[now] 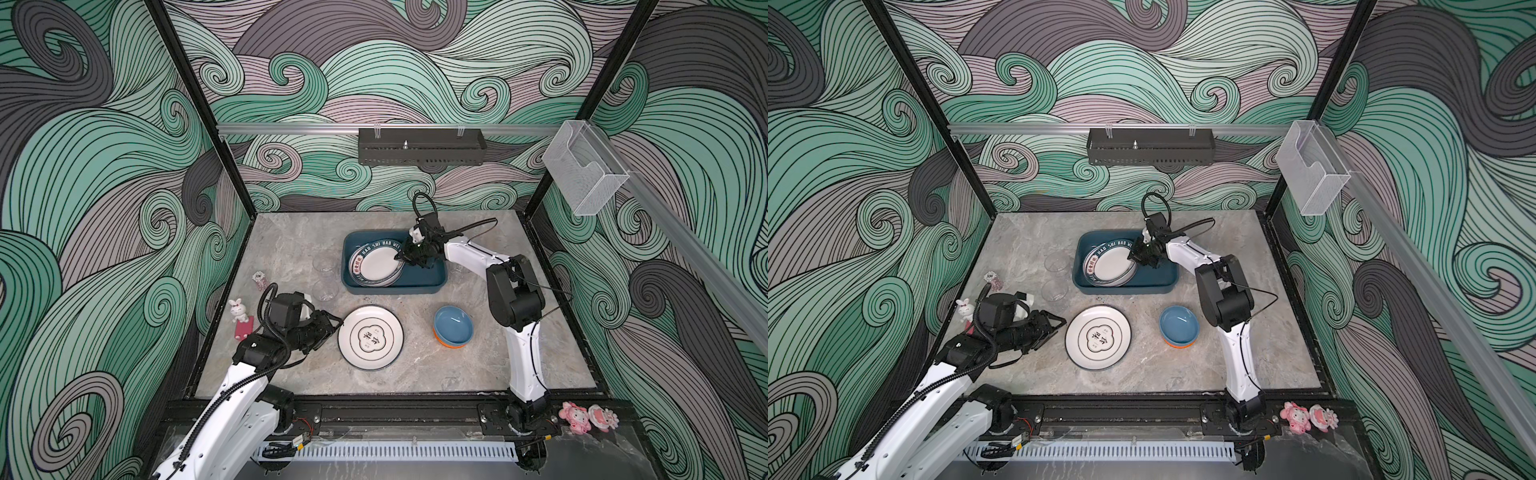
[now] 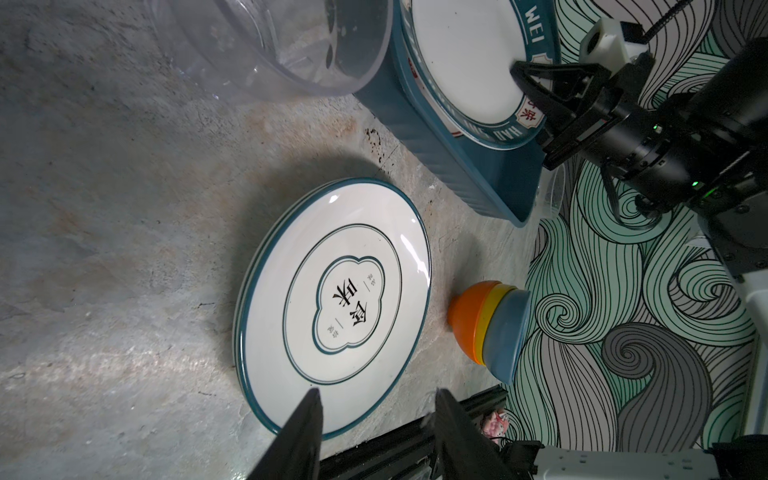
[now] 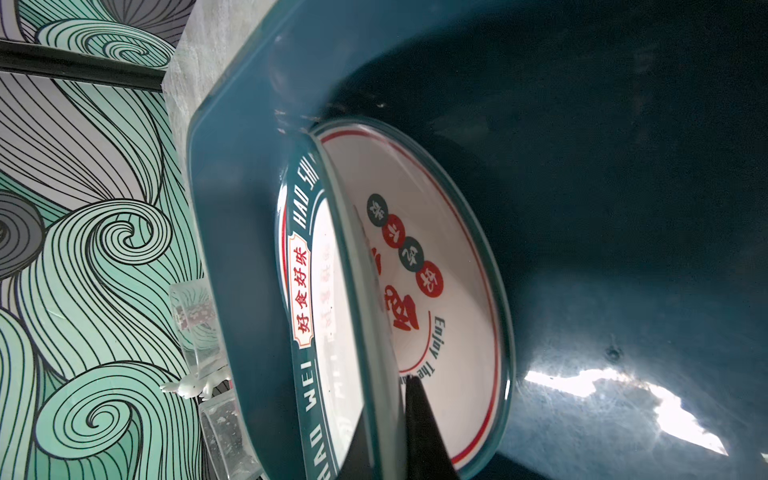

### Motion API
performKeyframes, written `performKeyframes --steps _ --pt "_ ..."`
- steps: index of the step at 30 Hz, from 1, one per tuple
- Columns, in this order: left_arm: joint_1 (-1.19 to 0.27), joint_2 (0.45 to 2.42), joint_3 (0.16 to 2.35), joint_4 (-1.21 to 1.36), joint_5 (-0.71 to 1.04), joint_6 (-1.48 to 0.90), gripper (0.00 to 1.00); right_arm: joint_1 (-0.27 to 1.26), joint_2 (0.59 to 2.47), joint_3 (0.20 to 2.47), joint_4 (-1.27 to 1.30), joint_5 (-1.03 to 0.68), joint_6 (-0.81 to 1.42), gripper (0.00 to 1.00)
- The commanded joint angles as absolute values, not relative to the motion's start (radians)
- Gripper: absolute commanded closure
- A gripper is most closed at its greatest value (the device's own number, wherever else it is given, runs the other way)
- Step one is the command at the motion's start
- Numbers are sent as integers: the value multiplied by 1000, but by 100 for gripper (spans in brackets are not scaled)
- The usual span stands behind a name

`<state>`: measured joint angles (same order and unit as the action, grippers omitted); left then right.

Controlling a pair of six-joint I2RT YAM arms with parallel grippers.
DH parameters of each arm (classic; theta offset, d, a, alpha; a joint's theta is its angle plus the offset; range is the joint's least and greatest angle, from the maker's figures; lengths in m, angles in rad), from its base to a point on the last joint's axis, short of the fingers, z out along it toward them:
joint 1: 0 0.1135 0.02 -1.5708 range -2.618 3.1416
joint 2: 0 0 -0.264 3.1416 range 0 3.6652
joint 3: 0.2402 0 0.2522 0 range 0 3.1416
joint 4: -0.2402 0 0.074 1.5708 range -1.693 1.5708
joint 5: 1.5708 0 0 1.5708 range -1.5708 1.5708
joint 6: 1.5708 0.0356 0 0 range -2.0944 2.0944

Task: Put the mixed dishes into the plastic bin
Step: 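Lower the green-rimmed plate onto the printed plate in the bin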

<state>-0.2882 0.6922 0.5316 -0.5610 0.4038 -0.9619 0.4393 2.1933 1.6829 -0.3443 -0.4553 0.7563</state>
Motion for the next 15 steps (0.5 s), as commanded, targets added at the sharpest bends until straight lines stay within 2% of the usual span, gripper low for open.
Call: performKeyframes --steps 1,3,8,15 --pt "-279 696 529 -552 403 -969 53 446 2196 1709 -344 -447 736 92" --pt "-279 696 529 -552 403 -969 53 446 2198 1709 -349 -441 732 90" --pt "-278 696 527 -550 405 -969 53 449 2194 1710 -384 -419 717 77" --pt "-278 695 525 -547 407 -971 53 449 2181 1716 -433 -371 681 76"
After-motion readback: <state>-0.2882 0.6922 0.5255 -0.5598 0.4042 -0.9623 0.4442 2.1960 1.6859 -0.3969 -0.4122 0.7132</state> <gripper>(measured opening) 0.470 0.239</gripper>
